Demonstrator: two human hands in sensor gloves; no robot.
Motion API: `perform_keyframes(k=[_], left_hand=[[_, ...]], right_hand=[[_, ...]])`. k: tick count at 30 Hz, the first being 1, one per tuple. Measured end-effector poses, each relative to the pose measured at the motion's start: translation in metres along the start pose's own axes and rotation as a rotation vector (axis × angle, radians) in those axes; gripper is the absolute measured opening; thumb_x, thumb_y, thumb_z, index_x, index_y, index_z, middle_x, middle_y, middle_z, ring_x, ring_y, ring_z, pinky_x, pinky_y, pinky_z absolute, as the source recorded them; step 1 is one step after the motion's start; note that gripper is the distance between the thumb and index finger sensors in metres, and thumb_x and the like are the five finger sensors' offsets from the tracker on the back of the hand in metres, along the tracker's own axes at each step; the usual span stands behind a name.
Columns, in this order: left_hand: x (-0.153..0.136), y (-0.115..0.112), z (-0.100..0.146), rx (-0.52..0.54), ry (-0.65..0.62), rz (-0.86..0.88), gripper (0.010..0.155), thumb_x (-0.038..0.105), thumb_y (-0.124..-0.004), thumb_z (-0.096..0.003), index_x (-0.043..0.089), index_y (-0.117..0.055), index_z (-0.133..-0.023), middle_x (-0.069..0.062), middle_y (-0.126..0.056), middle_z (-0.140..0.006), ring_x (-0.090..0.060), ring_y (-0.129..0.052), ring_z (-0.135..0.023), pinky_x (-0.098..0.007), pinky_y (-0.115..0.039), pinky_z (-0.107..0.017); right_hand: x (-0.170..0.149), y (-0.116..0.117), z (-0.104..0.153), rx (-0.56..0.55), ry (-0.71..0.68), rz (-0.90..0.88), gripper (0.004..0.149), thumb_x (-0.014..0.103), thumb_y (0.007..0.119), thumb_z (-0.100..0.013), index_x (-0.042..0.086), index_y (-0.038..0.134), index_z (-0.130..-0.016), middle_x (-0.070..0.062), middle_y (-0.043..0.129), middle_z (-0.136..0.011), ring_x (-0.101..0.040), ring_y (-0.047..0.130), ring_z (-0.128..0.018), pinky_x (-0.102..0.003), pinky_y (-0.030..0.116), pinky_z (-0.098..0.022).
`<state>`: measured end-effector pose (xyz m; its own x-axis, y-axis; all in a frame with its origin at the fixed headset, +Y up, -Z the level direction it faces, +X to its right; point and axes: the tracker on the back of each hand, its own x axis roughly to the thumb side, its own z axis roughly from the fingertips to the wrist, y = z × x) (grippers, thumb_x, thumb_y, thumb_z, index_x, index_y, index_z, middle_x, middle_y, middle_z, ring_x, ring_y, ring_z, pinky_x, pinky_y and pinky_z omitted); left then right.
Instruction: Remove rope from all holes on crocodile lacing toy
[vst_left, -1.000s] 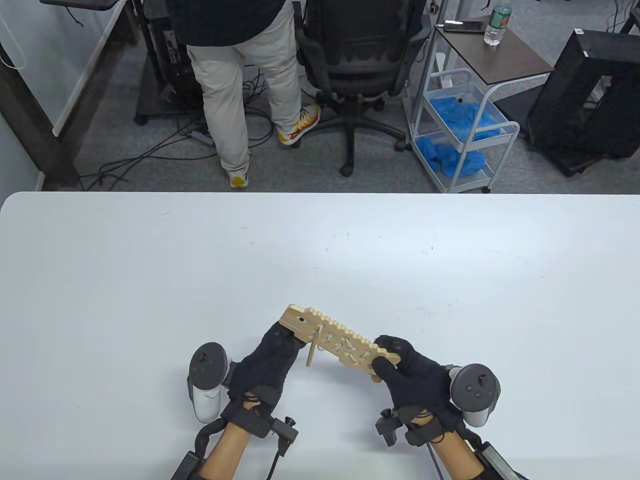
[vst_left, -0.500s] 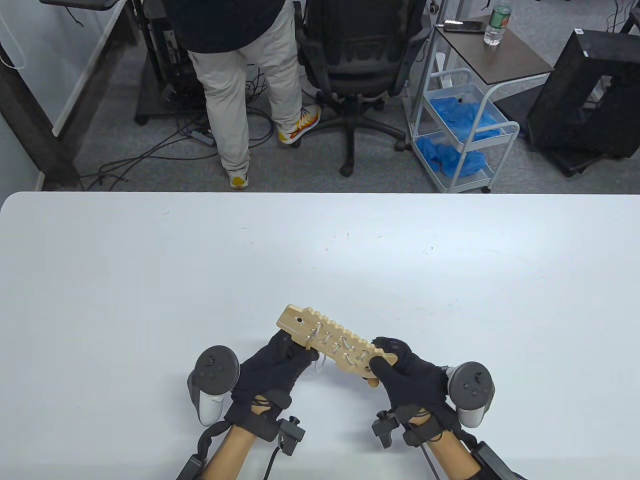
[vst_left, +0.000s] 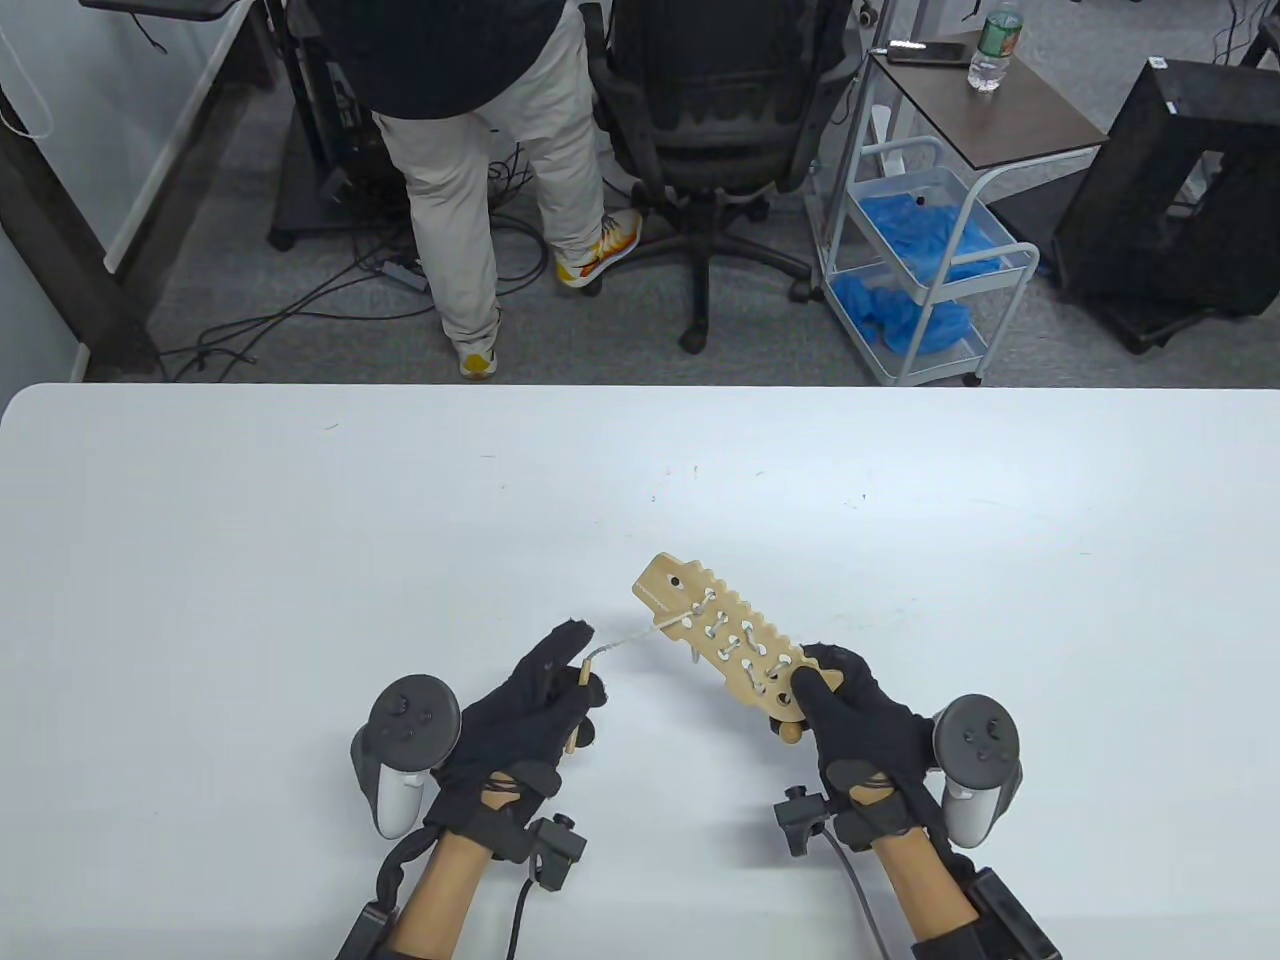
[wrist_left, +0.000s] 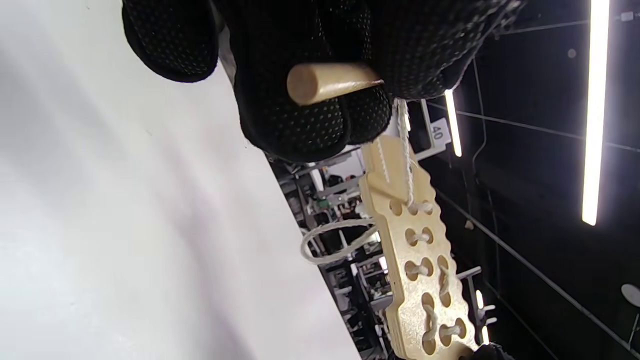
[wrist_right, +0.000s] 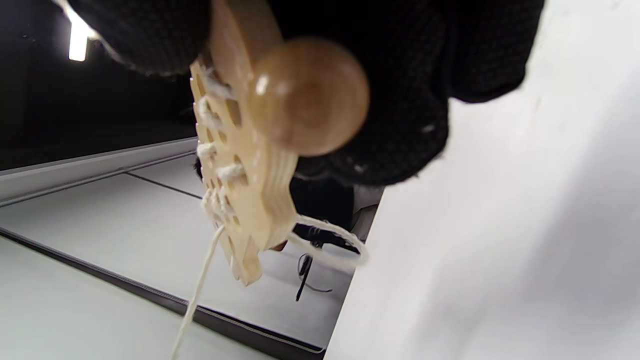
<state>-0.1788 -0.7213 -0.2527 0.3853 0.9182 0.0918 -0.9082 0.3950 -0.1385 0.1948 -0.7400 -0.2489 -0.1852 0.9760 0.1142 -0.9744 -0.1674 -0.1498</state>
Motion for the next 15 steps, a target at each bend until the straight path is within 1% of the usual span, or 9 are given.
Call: perform_keyframes(k=[1,2,3,4,7,14,15], left_hand=[[-0.001,0.002,0.000,0.028,0.004,-0.009,0.062,0.034,-0.081,-0.0484,0.038,-0.063,-0.108,0.003,-0.089,-0.092,-0.011,-0.102,-0.055,-0.054,-0.075,-0.067],[-0.002,0.004,0.000,0.044,0.003,-0.019,0.064,0.027,-0.084,-0.0479,0.038,-0.064,-0.108,0.002,-0.088,-0.093,-0.011,-0.102,-0.056,-0.054,-0.075,-0.067],[-0.003,0.007,0.000,0.054,0.001,-0.035,0.064,0.027,-0.083,-0.0483,0.037,-0.064,-0.108,0.002,-0.087,-0.094,-0.010,-0.102,-0.057,-0.054,-0.075,-0.067],[-0.004,0.010,-0.001,0.064,0.004,-0.044,0.061,0.034,-0.079,-0.0492,0.036,-0.063,-0.108,0.003,-0.087,-0.094,-0.010,-0.102,-0.058,-0.054,-0.075,-0.067],[-0.009,0.016,-0.002,0.101,0.022,-0.040,0.058,0.034,-0.078,-0.0498,0.036,-0.066,-0.106,0.003,-0.089,-0.092,-0.011,-0.103,-0.060,-0.054,-0.075,-0.067],[-0.016,0.030,-0.003,0.196,0.050,-0.148,0.052,0.034,-0.081,-0.0484,0.040,-0.073,-0.099,0.007,-0.097,-0.086,-0.013,-0.104,-0.066,-0.056,-0.075,-0.066],[-0.016,0.031,-0.003,0.205,0.050,-0.155,0.053,0.027,-0.084,-0.0477,0.041,-0.074,-0.098,0.007,-0.098,-0.086,-0.013,-0.104,-0.066,-0.056,-0.075,-0.066]], right_hand=[[-0.003,-0.003,-0.001,-0.012,0.021,0.002,0.047,0.037,0.079,-0.043,0.009,0.076,-0.079,-0.018,0.098,-0.060,-0.034,0.103,-0.040,-0.058,0.079,-0.044],[-0.004,-0.005,-0.002,-0.021,0.036,0.001,0.047,0.037,0.079,-0.043,0.008,0.076,-0.079,-0.018,0.098,-0.060,-0.034,0.103,-0.040,-0.058,0.079,-0.044],[-0.006,-0.008,-0.003,-0.034,0.055,-0.005,0.047,0.038,0.079,-0.043,0.008,0.076,-0.079,-0.018,0.098,-0.060,-0.034,0.103,-0.040,-0.058,0.079,-0.044],[-0.008,-0.010,-0.004,-0.046,0.070,-0.010,0.047,0.037,0.079,-0.043,0.008,0.076,-0.079,-0.018,0.098,-0.060,-0.034,0.103,-0.040,-0.058,0.079,-0.044],[-0.012,-0.016,-0.006,-0.073,0.094,-0.015,0.047,0.038,0.078,-0.043,0.008,0.075,-0.080,-0.019,0.098,-0.060,-0.034,0.102,-0.039,-0.058,0.079,-0.044],[-0.018,-0.031,-0.011,-0.134,0.130,0.025,0.047,0.038,0.078,-0.044,0.008,0.075,-0.080,-0.018,0.097,-0.061,-0.034,0.102,-0.040,-0.058,0.079,-0.044],[-0.018,-0.032,-0.011,-0.139,0.135,0.020,0.047,0.038,0.078,-0.044,0.008,0.075,-0.080,-0.019,0.097,-0.061,-0.034,0.102,-0.040,-0.058,0.079,-0.044]])
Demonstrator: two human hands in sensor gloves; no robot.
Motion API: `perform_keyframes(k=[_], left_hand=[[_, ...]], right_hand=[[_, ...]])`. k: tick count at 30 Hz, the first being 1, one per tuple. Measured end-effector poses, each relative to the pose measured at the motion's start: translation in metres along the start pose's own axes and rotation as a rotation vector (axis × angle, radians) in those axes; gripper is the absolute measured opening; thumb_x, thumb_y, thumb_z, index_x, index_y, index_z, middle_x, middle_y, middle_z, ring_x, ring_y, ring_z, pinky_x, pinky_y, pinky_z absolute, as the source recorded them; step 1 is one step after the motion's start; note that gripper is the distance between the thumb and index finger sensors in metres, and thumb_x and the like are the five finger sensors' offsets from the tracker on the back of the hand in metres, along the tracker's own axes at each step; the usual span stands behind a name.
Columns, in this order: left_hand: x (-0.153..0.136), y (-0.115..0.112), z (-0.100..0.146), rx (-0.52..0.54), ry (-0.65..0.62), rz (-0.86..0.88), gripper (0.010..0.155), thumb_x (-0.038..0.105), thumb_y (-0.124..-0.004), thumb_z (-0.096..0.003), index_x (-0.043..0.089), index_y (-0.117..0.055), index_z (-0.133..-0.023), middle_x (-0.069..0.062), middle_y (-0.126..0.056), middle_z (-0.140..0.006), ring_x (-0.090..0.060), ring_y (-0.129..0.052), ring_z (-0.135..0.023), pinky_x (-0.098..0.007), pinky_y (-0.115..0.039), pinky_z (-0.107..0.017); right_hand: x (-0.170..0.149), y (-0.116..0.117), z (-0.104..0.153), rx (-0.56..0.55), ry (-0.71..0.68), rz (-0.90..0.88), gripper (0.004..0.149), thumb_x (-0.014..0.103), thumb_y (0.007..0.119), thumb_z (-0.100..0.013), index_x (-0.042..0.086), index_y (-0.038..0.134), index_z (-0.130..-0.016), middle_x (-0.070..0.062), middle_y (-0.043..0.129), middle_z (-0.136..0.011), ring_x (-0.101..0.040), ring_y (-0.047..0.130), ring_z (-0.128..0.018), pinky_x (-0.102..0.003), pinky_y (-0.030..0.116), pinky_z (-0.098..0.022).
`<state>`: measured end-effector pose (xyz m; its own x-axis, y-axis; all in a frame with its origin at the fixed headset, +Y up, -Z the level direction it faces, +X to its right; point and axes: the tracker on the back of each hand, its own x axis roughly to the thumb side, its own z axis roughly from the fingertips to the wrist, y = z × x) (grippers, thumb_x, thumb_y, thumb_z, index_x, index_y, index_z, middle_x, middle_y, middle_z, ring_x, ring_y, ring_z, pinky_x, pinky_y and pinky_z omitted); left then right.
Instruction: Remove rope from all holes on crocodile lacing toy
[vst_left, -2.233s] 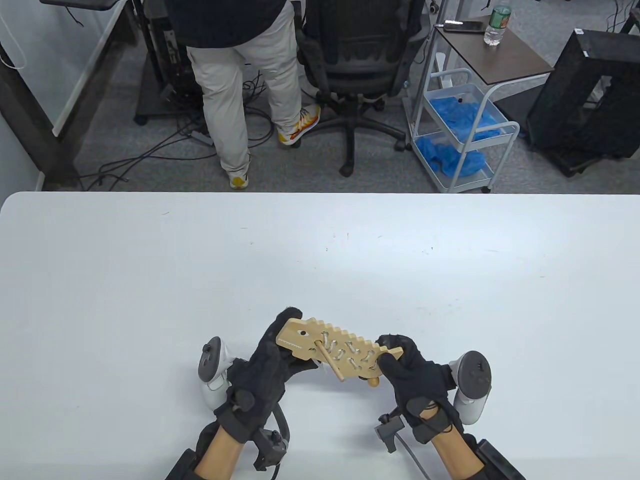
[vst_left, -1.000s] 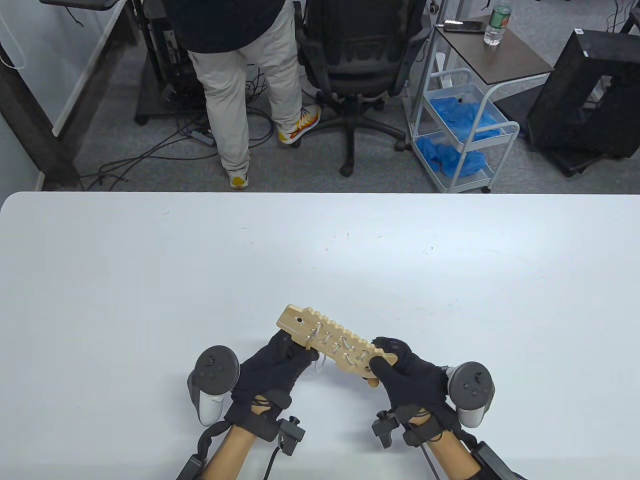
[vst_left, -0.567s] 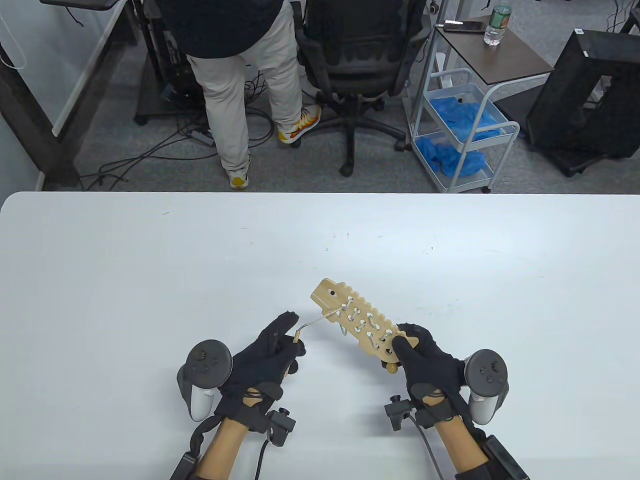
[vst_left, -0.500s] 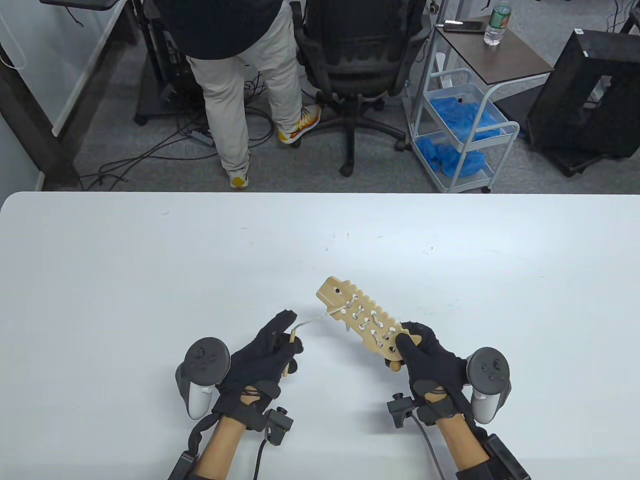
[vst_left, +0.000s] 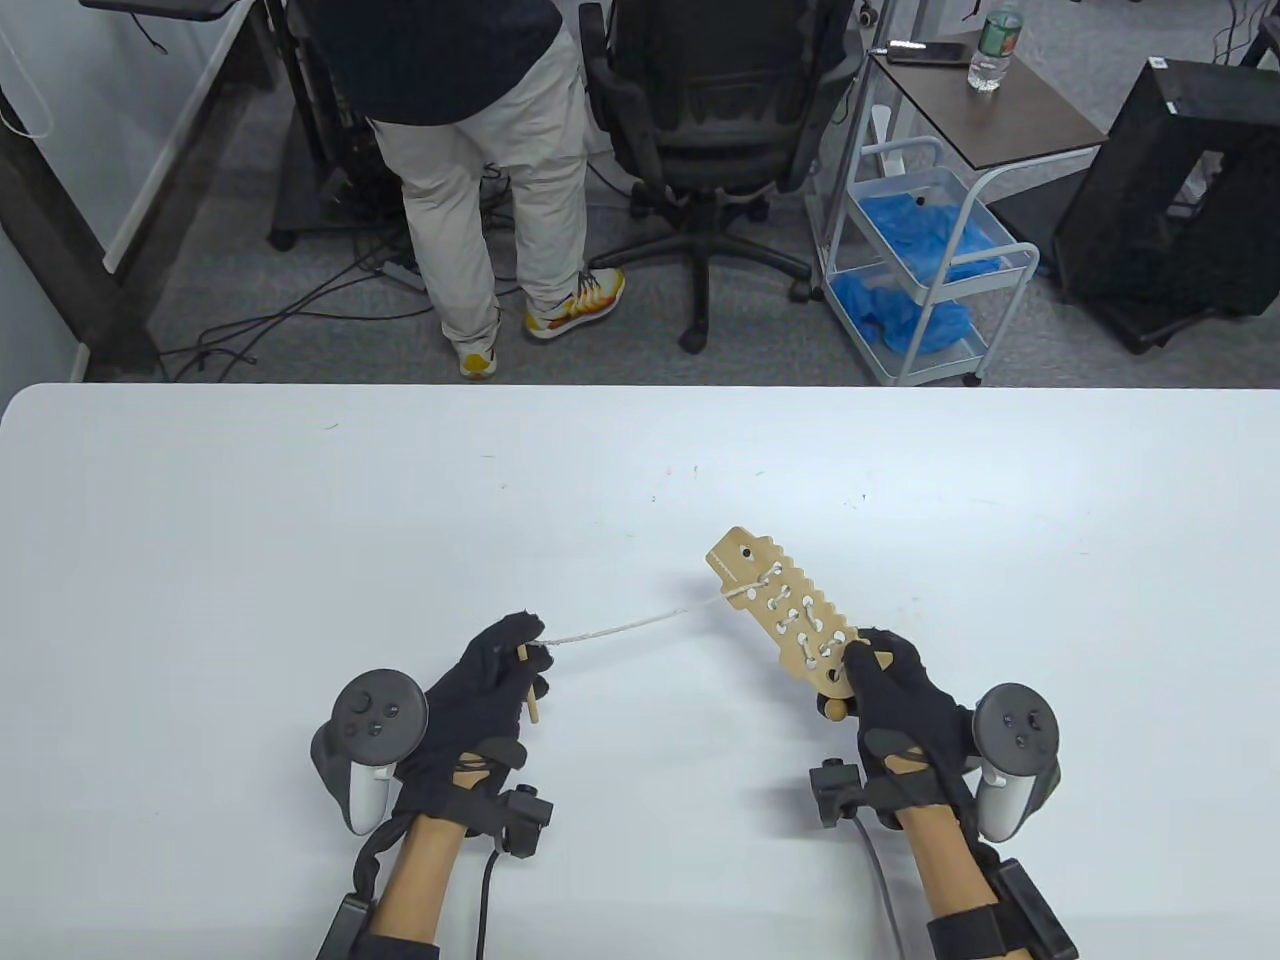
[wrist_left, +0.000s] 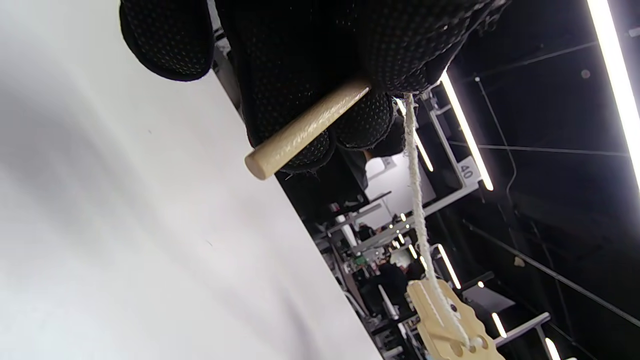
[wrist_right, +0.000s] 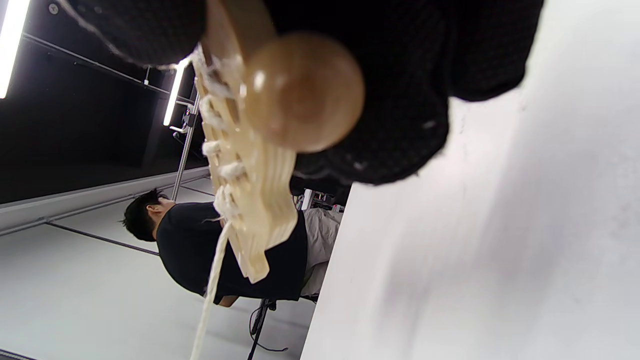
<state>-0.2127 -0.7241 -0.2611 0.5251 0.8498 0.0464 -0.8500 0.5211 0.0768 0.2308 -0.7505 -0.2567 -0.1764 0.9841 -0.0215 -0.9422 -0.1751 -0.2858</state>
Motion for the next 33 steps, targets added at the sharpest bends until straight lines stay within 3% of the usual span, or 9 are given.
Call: perform_keyframes(k=[2,9,13,20,21,22,23,26,33], left_hand=[[-0.002,0.002,-0.001,0.011,0.010,-0.009,0.048,0.035,-0.081,-0.0482,0.042,-0.076,-0.096,0.008,-0.099,-0.085,-0.014,-0.103,-0.067,-0.057,-0.074,-0.066],[-0.011,0.008,-0.003,0.042,0.034,-0.023,0.048,0.028,-0.084,-0.0472,0.042,-0.078,-0.092,0.010,-0.102,-0.085,-0.014,-0.102,-0.070,-0.058,-0.074,-0.067],[-0.015,0.012,-0.005,0.052,0.053,-0.018,0.046,0.034,-0.082,-0.0475,0.042,-0.078,-0.092,0.010,-0.102,-0.085,-0.014,-0.103,-0.068,-0.057,-0.075,-0.066],[-0.021,0.016,-0.006,0.071,0.080,-0.008,0.048,0.028,-0.084,-0.0473,0.041,-0.078,-0.093,0.009,-0.101,-0.085,-0.014,-0.102,-0.068,-0.057,-0.075,-0.066],[-0.021,0.016,-0.006,0.072,0.080,-0.010,0.046,0.034,-0.081,-0.0478,0.041,-0.078,-0.093,0.009,-0.101,-0.085,-0.015,-0.102,-0.068,-0.057,-0.075,-0.066],[-0.021,0.016,-0.006,0.071,0.081,-0.012,0.048,0.027,-0.084,-0.0472,0.041,-0.078,-0.093,0.008,-0.101,-0.085,-0.015,-0.102,-0.068,-0.057,-0.075,-0.065],[-0.021,0.016,-0.006,0.070,0.081,-0.017,0.046,0.034,-0.081,-0.0477,0.040,-0.078,-0.093,0.007,-0.101,-0.085,-0.015,-0.102,-0.067,-0.057,-0.075,-0.065],[-0.020,0.016,-0.006,0.067,0.079,-0.028,0.048,0.027,-0.084,-0.0470,0.039,-0.077,-0.093,0.005,-0.100,-0.084,-0.015,-0.101,-0.065,-0.055,-0.076,-0.064],[-0.018,0.017,-0.007,0.068,0.066,-0.039,0.047,0.034,-0.085,-0.0438,0.039,-0.079,-0.091,0.008,-0.104,-0.077,-0.012,-0.104,-0.058,-0.054,-0.078,-0.063]], right_hand=[[0.000,-0.002,-0.001,-0.008,0.009,-0.014,0.047,0.038,0.078,-0.044,0.008,0.075,-0.080,-0.019,0.097,-0.061,-0.034,0.102,-0.040,-0.058,0.079,-0.044],[-0.001,-0.011,-0.004,-0.047,0.039,-0.050,0.047,0.038,0.078,-0.044,0.008,0.075,-0.080,-0.018,0.097,-0.061,-0.034,0.102,-0.040,-0.058,0.079,-0.044],[-0.004,-0.015,-0.005,-0.073,0.069,-0.062,0.047,0.039,0.077,-0.044,0.009,0.075,-0.080,-0.018,0.097,-0.061,-0.034,0.102,-0.041,-0.058,0.079,-0.045],[-0.012,-0.025,-0.006,-0.135,0.153,-0.130,0.047,0.039,0.077,-0.044,0.009,0.074,-0.081,-0.018,0.097,-0.062,-0.033,0.102,-0.041,-0.058,0.079,-0.045],[-0.013,-0.026,-0.007,-0.137,0.161,-0.139,0.047,0.039,0.077,-0.044,0.009,0.074,-0.081,-0.018,0.097,-0.062,-0.033,0.102,-0.041,-0.058,0.079,-0.045],[-0.014,-0.027,-0.007,-0.137,0.164,-0.145,0.047,0.039,0.077,-0.044,0.009,0.074,-0.081,-0.018,0.097,-0.062,-0.033,0.102,-0.041,-0.058,0.079,-0.045],[-0.014,-0.027,-0.007,-0.137,0.165,-0.148,0.047,0.039,0.077,-0.044,0.009,0.074,-0.081,-0.018,0.097,-0.062,-0.033,0.102,-0.041,-0.058,0.079,-0.045],[-0.014,-0.026,-0.006,-0.139,0.164,-0.146,0.048,0.039,0.076,-0.044,0.009,0.074,-0.081,-0.018,0.097,-0.062,-0.033,0.102,-0.041,-0.058,0.079,-0.045],[-0.013,-0.022,-0.004,-0.138,0.160,-0.146,0.048,0.039,0.076,-0.044,0.008,0.074,-0.080,-0.018,0.097,-0.061,-0.033,0.102,-0.040,-0.058,0.079,-0.044]])
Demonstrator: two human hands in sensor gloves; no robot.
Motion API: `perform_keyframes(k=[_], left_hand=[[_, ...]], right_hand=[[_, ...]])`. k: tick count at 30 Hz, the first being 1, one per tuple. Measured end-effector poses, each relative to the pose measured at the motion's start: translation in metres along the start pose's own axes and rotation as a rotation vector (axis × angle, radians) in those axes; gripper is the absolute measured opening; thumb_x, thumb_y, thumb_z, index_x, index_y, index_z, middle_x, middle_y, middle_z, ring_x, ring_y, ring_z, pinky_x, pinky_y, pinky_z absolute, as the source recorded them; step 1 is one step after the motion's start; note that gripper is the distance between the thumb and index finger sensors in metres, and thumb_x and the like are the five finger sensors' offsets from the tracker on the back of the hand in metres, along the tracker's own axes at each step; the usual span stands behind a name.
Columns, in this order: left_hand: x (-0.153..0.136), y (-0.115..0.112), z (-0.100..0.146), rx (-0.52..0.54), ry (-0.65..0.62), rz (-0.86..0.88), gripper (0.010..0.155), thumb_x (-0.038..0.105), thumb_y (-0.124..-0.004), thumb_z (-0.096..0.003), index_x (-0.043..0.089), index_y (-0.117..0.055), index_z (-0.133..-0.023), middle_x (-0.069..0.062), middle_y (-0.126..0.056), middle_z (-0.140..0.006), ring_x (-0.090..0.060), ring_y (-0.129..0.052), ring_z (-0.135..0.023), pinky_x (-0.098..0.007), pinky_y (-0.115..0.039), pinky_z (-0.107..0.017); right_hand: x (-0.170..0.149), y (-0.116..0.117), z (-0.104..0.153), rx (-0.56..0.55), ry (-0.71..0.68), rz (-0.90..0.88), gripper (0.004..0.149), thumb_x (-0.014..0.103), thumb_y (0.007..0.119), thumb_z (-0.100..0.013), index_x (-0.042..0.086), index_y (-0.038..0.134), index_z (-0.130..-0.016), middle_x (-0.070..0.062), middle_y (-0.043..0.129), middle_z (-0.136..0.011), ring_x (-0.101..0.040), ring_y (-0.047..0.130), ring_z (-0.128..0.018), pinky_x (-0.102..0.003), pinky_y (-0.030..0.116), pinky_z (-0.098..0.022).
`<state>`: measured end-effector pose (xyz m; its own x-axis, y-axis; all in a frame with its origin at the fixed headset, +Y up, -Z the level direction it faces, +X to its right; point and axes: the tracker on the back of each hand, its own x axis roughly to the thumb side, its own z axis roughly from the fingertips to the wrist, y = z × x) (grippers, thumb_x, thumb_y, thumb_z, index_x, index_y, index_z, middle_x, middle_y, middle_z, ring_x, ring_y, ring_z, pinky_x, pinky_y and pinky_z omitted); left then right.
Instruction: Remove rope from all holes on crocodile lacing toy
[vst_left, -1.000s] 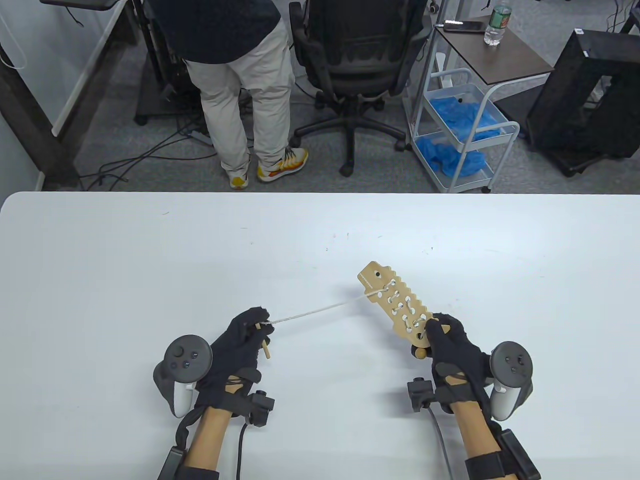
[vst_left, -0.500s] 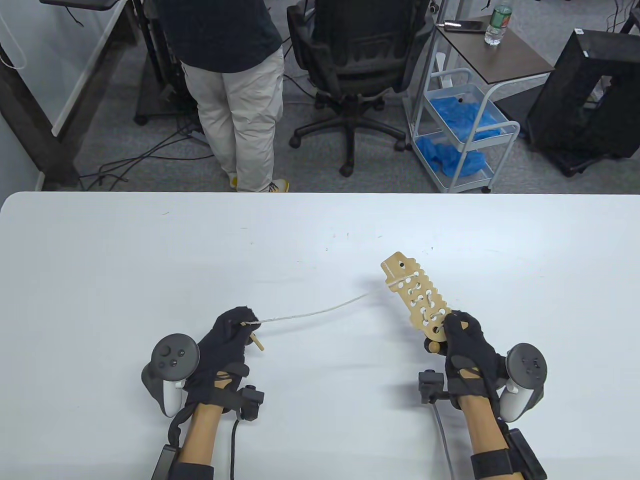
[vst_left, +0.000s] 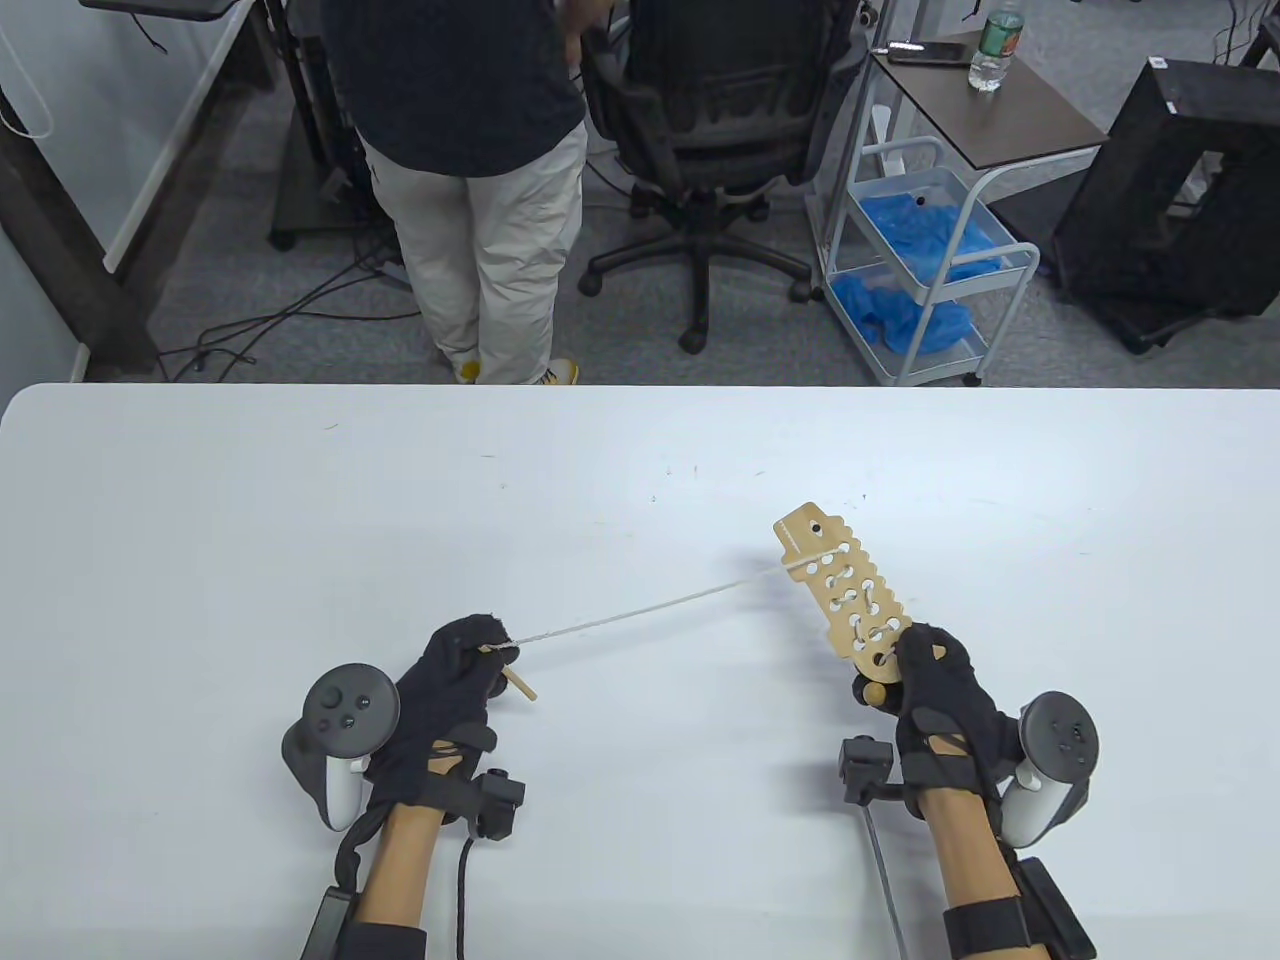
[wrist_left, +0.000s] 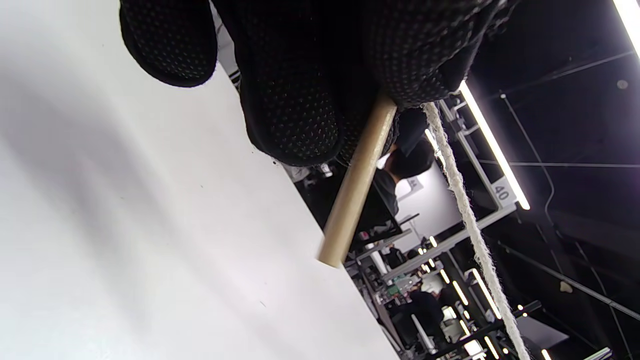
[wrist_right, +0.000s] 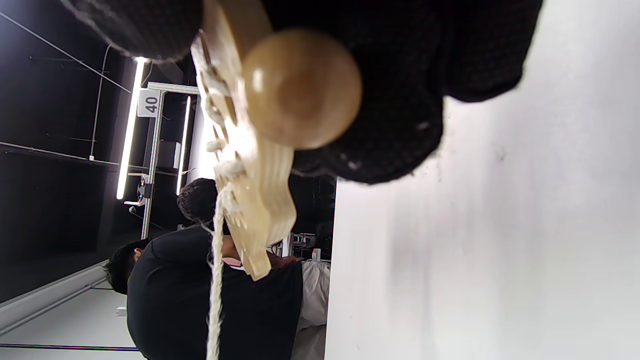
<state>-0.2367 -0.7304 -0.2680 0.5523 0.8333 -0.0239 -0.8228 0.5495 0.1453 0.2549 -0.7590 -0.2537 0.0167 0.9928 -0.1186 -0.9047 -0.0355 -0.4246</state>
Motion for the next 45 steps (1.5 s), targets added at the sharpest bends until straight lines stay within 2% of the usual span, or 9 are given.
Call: perform_keyframes(k=[10,25,45], left_hand=[[0.007,-0.003,0.001,-0.015,-0.034,-0.036,0.047,0.036,-0.086,-0.0414,0.038,-0.082,-0.088,0.008,-0.105,-0.073,-0.012,-0.104,-0.058,-0.055,-0.077,-0.064],[0.029,-0.016,0.010,-0.030,-0.143,-0.086,0.046,0.038,-0.088,-0.0389,0.037,-0.085,-0.085,0.008,-0.108,-0.068,-0.011,-0.106,-0.054,-0.055,-0.078,-0.063],[0.046,-0.023,0.019,-0.045,-0.230,-0.171,0.043,0.042,-0.090,-0.0373,0.038,-0.087,-0.080,0.007,-0.108,-0.063,-0.010,-0.105,-0.051,-0.055,-0.078,-0.063]], right_hand=[[0.003,0.009,0.006,0.032,-0.019,0.004,0.048,0.039,0.077,-0.044,0.007,0.075,-0.080,-0.019,0.097,-0.060,-0.034,0.102,-0.039,-0.058,0.079,-0.043],[0.007,0.040,0.026,0.180,-0.075,0.061,0.048,0.039,0.078,-0.043,0.007,0.075,-0.079,-0.019,0.098,-0.059,-0.034,0.103,-0.038,-0.058,0.080,-0.042],[0.009,0.062,0.040,0.295,-0.162,0.161,0.048,0.039,0.079,-0.043,0.006,0.077,-0.078,-0.020,0.099,-0.057,-0.034,0.103,-0.036,-0.058,0.080,-0.041]])
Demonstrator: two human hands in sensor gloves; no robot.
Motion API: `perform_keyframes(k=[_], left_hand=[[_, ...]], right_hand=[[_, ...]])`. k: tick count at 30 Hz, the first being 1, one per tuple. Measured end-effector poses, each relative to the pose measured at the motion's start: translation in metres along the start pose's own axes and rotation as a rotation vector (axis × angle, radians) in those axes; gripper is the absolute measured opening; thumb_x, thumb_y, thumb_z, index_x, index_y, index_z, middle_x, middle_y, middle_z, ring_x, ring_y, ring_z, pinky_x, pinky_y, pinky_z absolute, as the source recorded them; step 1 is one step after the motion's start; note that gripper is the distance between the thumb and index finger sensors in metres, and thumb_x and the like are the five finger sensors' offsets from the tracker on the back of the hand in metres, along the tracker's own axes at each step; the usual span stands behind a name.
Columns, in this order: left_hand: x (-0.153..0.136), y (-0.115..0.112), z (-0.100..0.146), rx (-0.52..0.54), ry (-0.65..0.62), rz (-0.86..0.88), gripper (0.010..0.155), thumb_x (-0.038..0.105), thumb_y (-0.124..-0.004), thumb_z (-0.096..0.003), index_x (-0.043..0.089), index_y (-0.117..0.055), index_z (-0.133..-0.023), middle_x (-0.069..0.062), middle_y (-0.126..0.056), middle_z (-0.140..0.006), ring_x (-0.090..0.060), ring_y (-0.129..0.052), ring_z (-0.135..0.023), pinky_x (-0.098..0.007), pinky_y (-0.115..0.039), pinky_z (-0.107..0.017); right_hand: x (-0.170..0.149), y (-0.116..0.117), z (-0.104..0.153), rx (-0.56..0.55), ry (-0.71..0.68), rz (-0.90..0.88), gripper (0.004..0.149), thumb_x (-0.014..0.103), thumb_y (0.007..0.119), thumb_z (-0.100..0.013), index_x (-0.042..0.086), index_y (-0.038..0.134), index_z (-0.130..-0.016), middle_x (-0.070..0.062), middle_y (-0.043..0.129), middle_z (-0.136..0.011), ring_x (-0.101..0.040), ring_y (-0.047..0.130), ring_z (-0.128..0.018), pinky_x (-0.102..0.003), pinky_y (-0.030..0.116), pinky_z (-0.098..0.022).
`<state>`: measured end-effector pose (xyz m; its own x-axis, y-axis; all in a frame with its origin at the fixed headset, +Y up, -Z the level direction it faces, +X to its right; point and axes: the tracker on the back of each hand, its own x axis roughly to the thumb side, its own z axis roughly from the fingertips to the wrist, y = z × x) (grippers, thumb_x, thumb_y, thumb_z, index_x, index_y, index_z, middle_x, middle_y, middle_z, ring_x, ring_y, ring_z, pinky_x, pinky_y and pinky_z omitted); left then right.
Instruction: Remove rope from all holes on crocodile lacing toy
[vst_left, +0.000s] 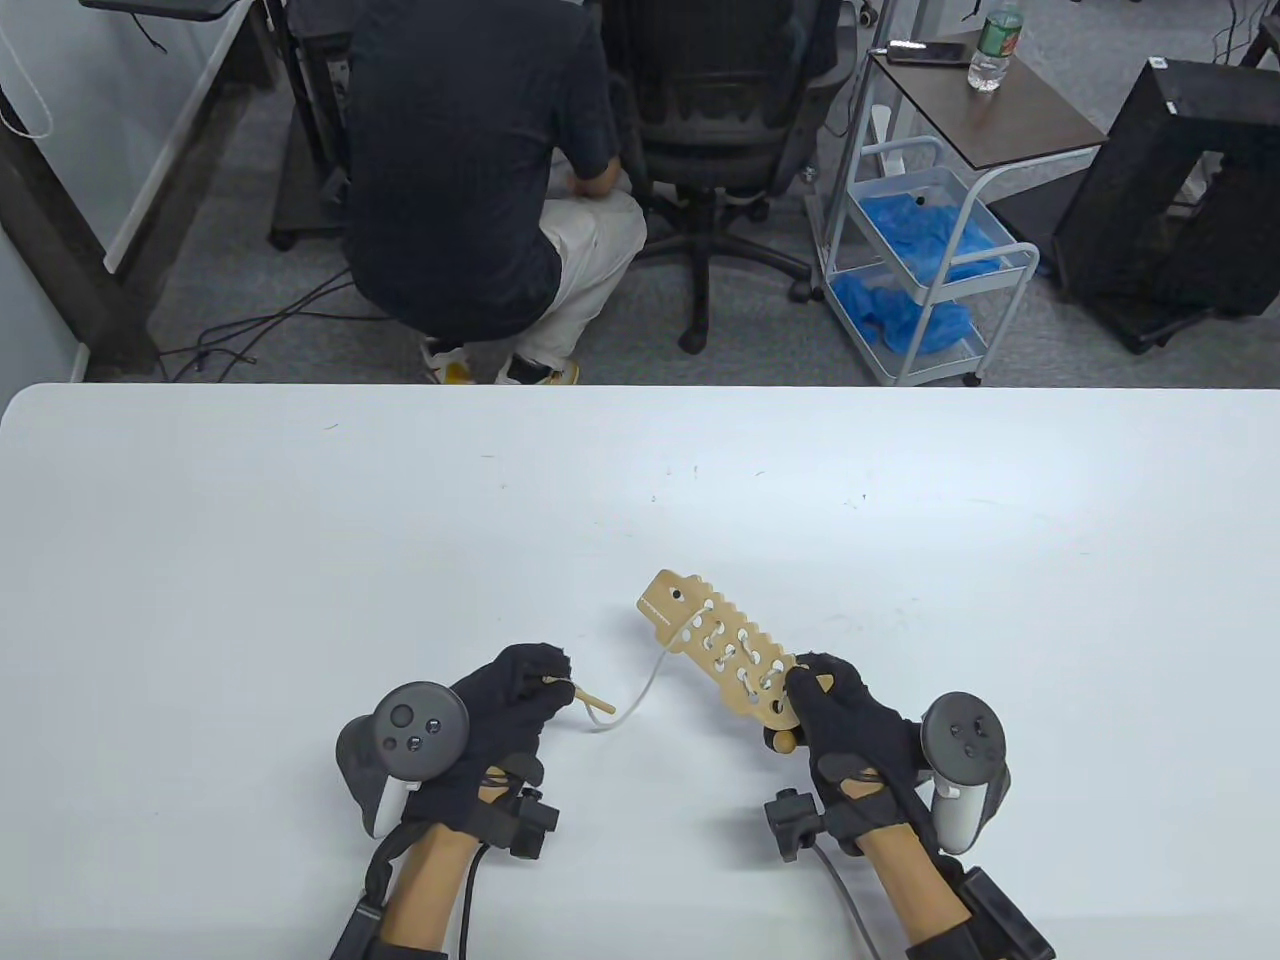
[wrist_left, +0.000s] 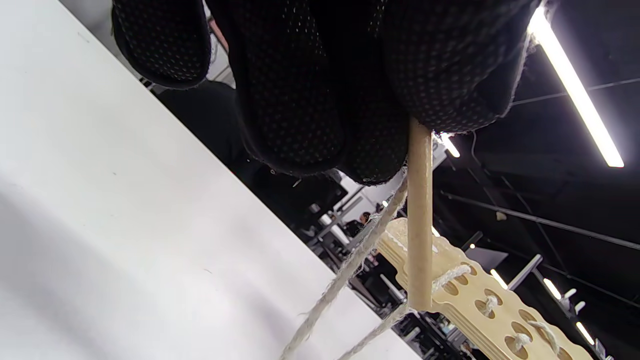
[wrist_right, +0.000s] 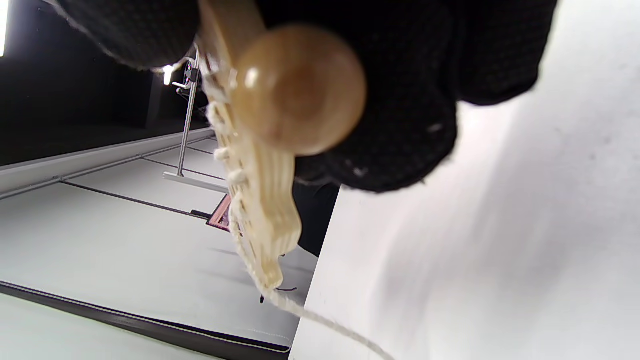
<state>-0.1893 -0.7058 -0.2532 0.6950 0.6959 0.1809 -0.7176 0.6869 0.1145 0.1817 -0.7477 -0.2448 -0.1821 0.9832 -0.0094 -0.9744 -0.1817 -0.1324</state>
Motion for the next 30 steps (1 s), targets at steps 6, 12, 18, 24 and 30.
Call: perform_keyframes(k=[6,12,18,24,30], left_hand=[[0.002,0.001,0.001,0.007,-0.005,0.006,0.043,0.042,-0.090,-0.0375,0.037,-0.086,-0.080,0.007,-0.107,-0.063,-0.010,-0.104,-0.049,-0.055,-0.078,-0.062],[0.008,0.001,0.004,0.026,-0.032,0.017,0.043,0.042,-0.090,-0.0386,0.039,-0.085,-0.081,0.007,-0.106,-0.064,-0.010,-0.103,-0.051,-0.055,-0.077,-0.063],[0.019,0.001,0.009,0.041,-0.069,0.022,0.040,0.043,-0.088,-0.0422,0.038,-0.084,-0.082,0.007,-0.105,-0.066,-0.010,-0.103,-0.053,-0.055,-0.077,-0.063],[0.023,0.002,0.011,0.065,-0.065,-0.010,0.040,0.044,-0.088,-0.0426,0.037,-0.084,-0.082,0.008,-0.105,-0.062,-0.009,-0.103,-0.049,-0.054,-0.078,-0.062],[0.023,0.003,0.011,0.076,-0.044,-0.049,0.039,0.048,-0.086,-0.0435,0.036,-0.085,-0.081,0.007,-0.105,-0.058,-0.009,-0.102,-0.043,-0.051,-0.081,-0.059]], right_hand=[[0.002,0.003,0.001,0.022,-0.021,0.028,0.048,0.039,0.079,-0.043,0.006,0.077,-0.078,-0.020,0.099,-0.057,-0.034,0.103,-0.036,-0.058,0.080,-0.040],[0.005,0.006,0.002,0.044,-0.041,0.050,0.048,0.039,0.079,-0.043,0.006,0.078,-0.078,-0.020,0.099,-0.057,-0.034,0.103,-0.036,-0.058,0.080,-0.040],[0.006,0.011,0.002,0.090,-0.058,0.072,0.048,0.039,0.079,-0.043,0.006,0.078,-0.078,-0.020,0.099,-0.056,-0.034,0.103,-0.035,-0.058,0.080,-0.040],[0.009,0.019,0.003,0.167,-0.106,0.116,0.048,0.039,0.080,-0.043,0.006,0.079,-0.077,-0.021,0.100,-0.056,-0.035,0.103,-0.035,-0.059,0.080,-0.040],[0.015,0.030,0.008,0.234,-0.167,0.188,0.047,0.039,0.080,-0.042,0.006,0.080,-0.077,-0.020,0.100,-0.056,-0.034,0.103,-0.034,-0.059,0.080,-0.040]])
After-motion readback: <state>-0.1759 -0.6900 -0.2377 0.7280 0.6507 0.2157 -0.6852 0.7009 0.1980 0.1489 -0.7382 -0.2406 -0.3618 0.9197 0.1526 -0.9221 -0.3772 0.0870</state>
